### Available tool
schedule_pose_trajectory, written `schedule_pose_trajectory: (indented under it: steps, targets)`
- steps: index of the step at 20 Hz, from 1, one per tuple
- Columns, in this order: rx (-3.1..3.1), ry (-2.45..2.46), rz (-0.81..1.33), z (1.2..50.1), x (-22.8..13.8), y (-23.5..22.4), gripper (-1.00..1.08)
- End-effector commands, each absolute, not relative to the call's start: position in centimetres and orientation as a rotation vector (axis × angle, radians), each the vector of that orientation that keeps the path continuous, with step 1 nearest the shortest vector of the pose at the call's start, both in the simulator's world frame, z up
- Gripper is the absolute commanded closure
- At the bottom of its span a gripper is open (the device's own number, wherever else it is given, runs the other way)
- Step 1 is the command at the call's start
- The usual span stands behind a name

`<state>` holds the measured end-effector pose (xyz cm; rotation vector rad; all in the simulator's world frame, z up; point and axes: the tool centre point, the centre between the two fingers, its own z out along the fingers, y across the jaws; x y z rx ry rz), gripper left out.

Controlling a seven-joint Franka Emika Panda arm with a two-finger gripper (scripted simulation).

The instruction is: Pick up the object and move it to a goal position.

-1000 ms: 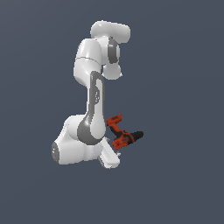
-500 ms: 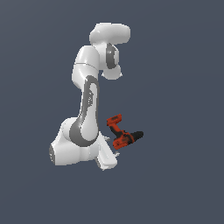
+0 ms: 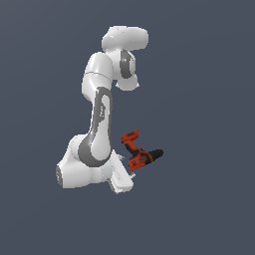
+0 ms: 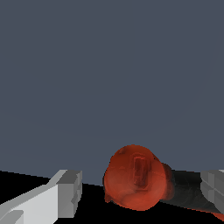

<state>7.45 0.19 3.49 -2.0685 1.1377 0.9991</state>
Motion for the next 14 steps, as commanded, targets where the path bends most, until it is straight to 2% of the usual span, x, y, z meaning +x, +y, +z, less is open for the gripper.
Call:
schedule_pose_trajectory:
  steps: [1,14]
  targets:
    - [-2.069,1.137,0.999,3.4,7.4,0.3,-1.00]
    - [-2.067,1.138,1.001,2.2,6.6,2.0,-1.00]
